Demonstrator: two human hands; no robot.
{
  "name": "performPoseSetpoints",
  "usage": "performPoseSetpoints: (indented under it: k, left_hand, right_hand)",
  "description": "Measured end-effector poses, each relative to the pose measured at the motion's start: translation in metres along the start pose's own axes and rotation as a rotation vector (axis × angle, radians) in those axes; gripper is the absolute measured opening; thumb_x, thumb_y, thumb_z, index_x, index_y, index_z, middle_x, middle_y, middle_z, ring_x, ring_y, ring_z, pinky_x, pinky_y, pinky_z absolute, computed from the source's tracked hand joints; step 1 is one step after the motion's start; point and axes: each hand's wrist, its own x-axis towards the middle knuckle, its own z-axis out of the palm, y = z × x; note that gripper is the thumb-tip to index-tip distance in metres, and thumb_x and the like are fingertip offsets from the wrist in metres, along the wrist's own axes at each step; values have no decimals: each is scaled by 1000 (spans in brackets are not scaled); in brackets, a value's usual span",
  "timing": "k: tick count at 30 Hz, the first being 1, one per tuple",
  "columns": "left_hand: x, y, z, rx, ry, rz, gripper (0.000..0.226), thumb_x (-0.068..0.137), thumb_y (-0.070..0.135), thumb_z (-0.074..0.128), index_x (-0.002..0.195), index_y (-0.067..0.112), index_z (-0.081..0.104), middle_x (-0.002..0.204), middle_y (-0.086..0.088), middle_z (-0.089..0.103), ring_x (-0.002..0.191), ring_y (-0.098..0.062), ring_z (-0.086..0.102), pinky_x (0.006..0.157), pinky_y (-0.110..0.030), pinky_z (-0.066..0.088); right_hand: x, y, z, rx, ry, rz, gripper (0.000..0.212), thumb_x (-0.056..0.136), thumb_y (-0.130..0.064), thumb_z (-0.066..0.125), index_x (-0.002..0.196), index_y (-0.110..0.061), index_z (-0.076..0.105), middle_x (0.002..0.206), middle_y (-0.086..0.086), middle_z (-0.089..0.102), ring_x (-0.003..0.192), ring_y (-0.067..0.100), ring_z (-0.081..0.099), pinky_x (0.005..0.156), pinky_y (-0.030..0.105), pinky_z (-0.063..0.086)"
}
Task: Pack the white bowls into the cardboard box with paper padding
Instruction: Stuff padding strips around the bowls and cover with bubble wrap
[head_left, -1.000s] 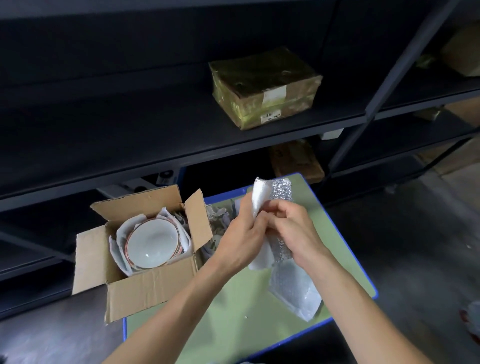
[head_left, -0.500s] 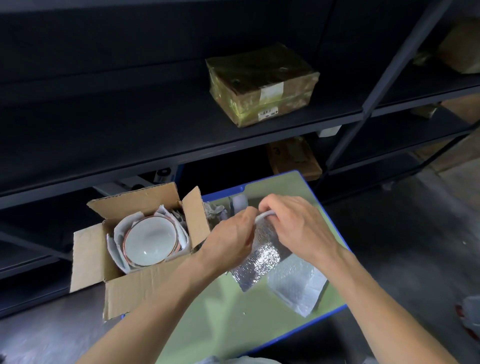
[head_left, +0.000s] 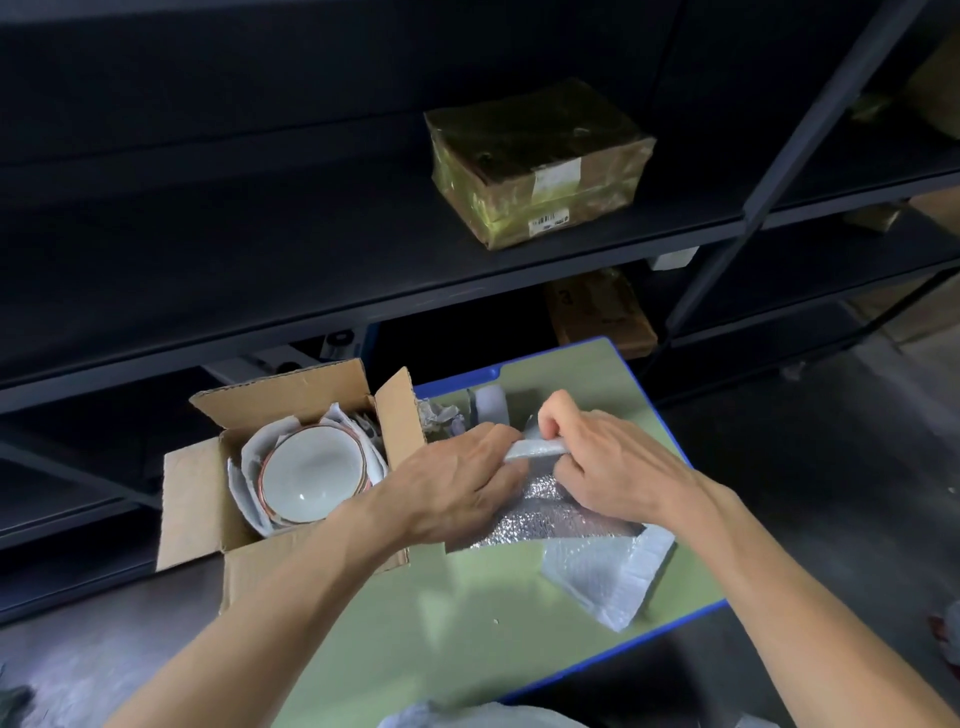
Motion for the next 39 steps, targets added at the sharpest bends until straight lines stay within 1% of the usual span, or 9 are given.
performPoseSetpoints:
  k: [5, 9, 13, 18, 23, 26, 29, 33, 39]
  left_hand:
    - [-11, -6, -7, 0, 92, 37, 28, 106, 35, 36, 113, 13, 52, 102, 1, 52, 95, -19, 52, 85, -37, 43]
    - [-21, -14, -16, 39, 170, 30, 24, 101, 30, 52, 106, 7, 52, 92, -6, 59, 81, -30, 55, 71, -46, 46]
    - [-31, -18, -21, -72, 160, -14, 18, 94, 10, 56, 96, 12, 39, 73, -2, 53, 64, -29, 47, 61, -43, 43]
    - [-42, -20, -25, -165, 107, -65, 19, 84, 1, 49, 89, 15, 37, 71, 7, 40, 66, -19, 35, 62, -35, 34]
    - [-55, -28, -32, -314, 67, -115, 17, 96, 35, 53, 86, 24, 44, 72, 15, 47, 65, -6, 43, 61, -25, 39]
    - [-64, -35, -37, -331, 91, -89, 7, 99, 24, 52, 100, 24, 45, 78, 16, 53, 70, -10, 49, 64, -27, 43]
    - [-74, -44, -42, -272, 107, -168, 25, 92, 18, 61, 110, 26, 45, 94, 10, 56, 85, -15, 54, 77, -33, 44]
    - [-87, -55, -46, -183, 111, -273, 21, 87, 20, 59, 92, 33, 44, 75, 27, 58, 99, -7, 57, 75, -19, 25]
    - [-97, -65, -61, -338, 126, -224, 31, 95, 53, 55, 91, 24, 44, 72, 9, 56, 70, -12, 51, 80, -32, 39]
  right_hand:
    - [5, -4, 3, 135, -65, -73, 23, 101, -47, 38, 111, -28, 45, 85, -21, 51, 84, -6, 45, 86, 19, 33]
    - [14, -8, 6, -6, -35, -93, 24, 98, -40, 48, 81, -28, 37, 72, -14, 43, 75, 8, 40, 73, 31, 34]
    - [22, -16, 7, 2, -75, -30, 20, 85, -36, 55, 92, -31, 37, 63, -7, 53, 63, 22, 46, 59, 37, 33]
    - [32, -29, 9, 112, -142, -47, 28, 81, -21, 51, 96, -31, 30, 69, -7, 55, 66, 29, 51, 62, 40, 38]
    - [39, -42, 8, 233, -195, -72, 35, 89, -66, 43, 108, -38, 32, 94, -19, 59, 81, -8, 54, 74, 35, 45]
    - [47, -50, 8, 202, -182, -93, 26, 99, -51, 42, 120, -37, 48, 110, -15, 62, 101, 7, 58, 87, 41, 48]
    - [56, -60, 10, 103, -169, -117, 14, 95, -40, 54, 96, -27, 51, 87, -11, 59, 83, 15, 56, 77, 44, 48]
    - [66, -82, 10, 68, -169, -132, 15, 85, -37, 52, 92, -34, 40, 70, -9, 57, 61, 12, 51, 60, 42, 46]
    - [83, -108, 12, 89, -204, -106, 26, 82, -20, 51, 93, -29, 29, 72, -6, 56, 67, 21, 52, 63, 47, 46]
